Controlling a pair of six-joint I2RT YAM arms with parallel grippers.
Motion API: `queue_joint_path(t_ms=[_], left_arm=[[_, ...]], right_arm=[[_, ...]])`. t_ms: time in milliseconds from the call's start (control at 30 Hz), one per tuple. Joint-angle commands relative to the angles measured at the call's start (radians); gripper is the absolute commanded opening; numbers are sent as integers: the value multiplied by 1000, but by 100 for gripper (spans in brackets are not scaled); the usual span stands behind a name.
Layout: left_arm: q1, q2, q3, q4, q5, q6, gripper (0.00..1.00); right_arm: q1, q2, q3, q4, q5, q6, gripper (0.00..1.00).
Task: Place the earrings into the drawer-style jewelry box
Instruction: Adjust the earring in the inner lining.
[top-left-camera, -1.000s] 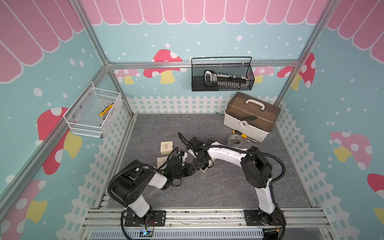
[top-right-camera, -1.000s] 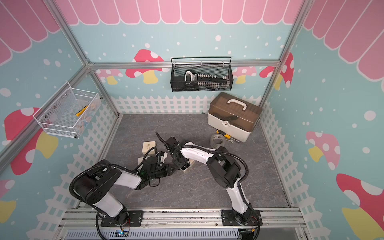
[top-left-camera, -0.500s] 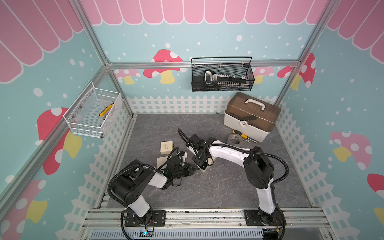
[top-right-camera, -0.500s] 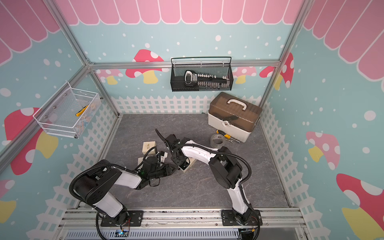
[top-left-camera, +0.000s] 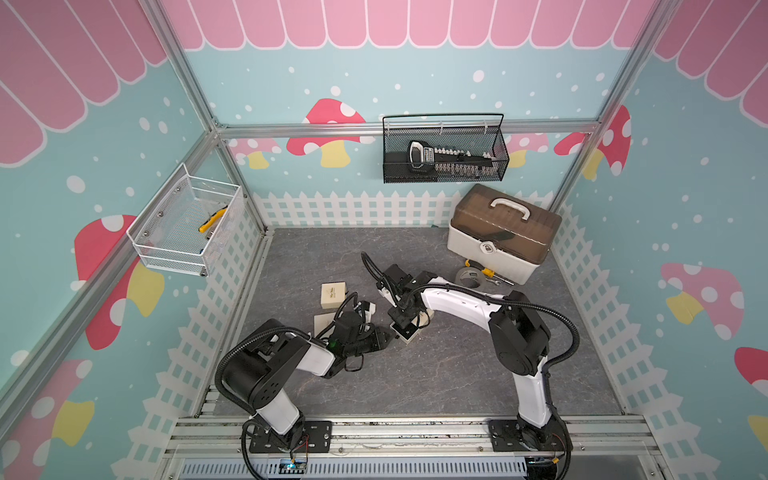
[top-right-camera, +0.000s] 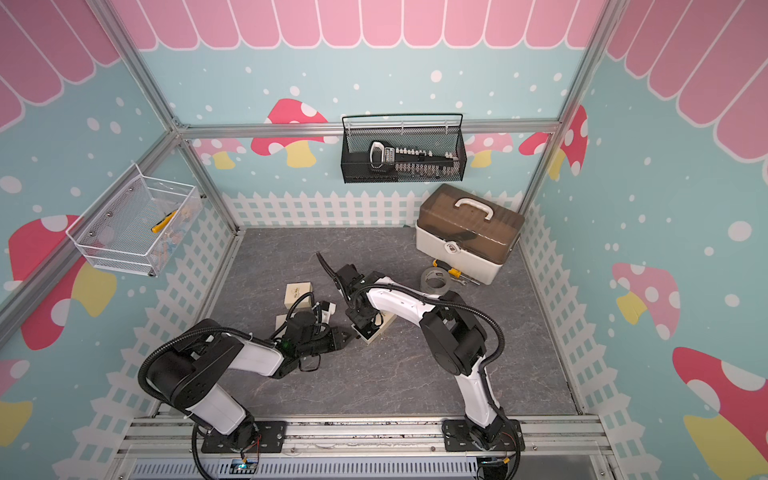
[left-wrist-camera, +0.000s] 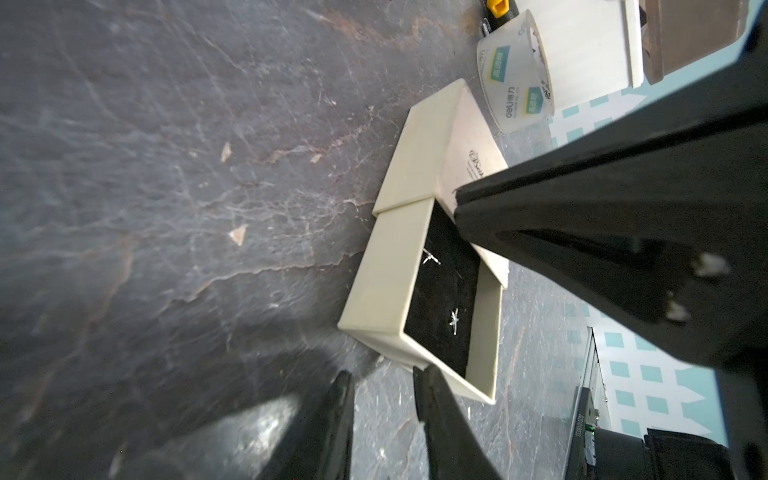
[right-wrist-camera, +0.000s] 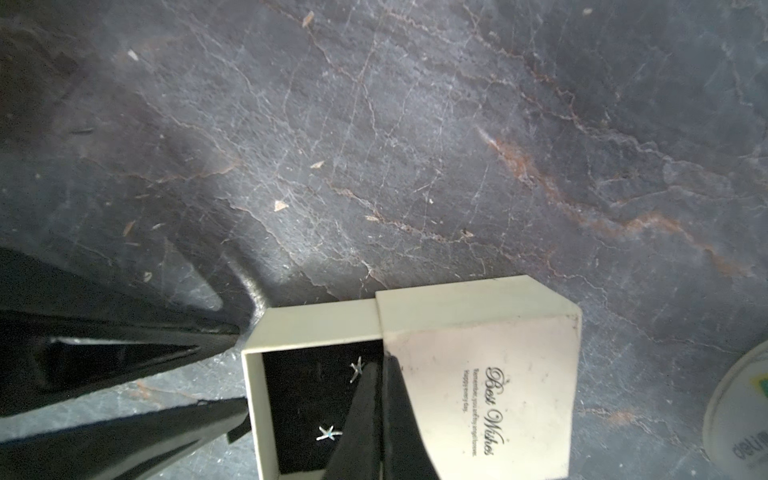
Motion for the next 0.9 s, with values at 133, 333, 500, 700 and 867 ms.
queue_joint_path(t_ms=[133,333,500,700,867], left_arm=[[-2,3,14,-4,3,17,30],[-1,8,14,-5,5,19,30],[-1,6,16,-9,5,19,29],[-2,3,16,-11,4,20,29],[-2,-3,17,-18,-1,22,29]], right_arm=[[-2,34,12,-18,-7,2,0],[-2,37,-2,-22,-35,-3,0],[-2,35,-11,-25,-49,-9,0],[-2,7,-26,-21,-28,-7,0],[-2,-54,-33,1,-13,3,0]])
